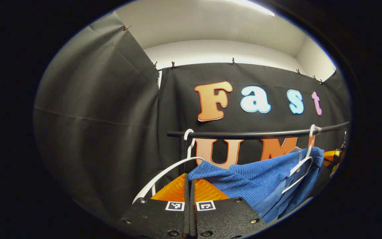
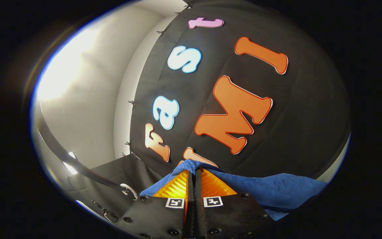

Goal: Grasp the clothes on the hanger with both hands and then place them into the laundry hamper below.

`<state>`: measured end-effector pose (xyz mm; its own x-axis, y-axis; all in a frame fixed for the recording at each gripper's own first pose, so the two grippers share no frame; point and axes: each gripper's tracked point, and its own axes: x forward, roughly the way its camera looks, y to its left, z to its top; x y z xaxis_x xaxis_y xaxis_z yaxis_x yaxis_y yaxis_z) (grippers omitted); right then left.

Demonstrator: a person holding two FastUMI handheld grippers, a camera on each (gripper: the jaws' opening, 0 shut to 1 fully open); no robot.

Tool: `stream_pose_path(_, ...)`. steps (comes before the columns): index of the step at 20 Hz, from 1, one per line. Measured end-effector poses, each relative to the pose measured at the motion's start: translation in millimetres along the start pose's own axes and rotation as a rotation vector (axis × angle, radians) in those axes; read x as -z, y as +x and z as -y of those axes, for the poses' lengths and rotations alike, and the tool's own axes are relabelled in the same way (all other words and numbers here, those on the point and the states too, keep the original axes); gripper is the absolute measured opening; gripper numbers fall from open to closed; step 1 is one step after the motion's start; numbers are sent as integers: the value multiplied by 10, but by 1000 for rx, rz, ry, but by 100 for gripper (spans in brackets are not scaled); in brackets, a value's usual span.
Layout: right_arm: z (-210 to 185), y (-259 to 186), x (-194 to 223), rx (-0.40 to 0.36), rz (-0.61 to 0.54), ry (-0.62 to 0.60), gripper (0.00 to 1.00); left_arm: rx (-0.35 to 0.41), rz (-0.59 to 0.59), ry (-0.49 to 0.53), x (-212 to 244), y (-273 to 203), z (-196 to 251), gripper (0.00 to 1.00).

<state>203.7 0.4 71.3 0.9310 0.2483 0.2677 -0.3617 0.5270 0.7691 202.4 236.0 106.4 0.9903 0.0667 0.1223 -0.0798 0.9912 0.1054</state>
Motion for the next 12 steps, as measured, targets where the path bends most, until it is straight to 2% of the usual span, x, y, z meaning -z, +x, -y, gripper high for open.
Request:
stream_pose_path(10,180,131,-7,51,6,-28,7,31,-133,-36,827,429,30,0)
stream_pose_path(12,272,177,6,77,-1,-35,7,32,-148,-15,952,403,59,0)
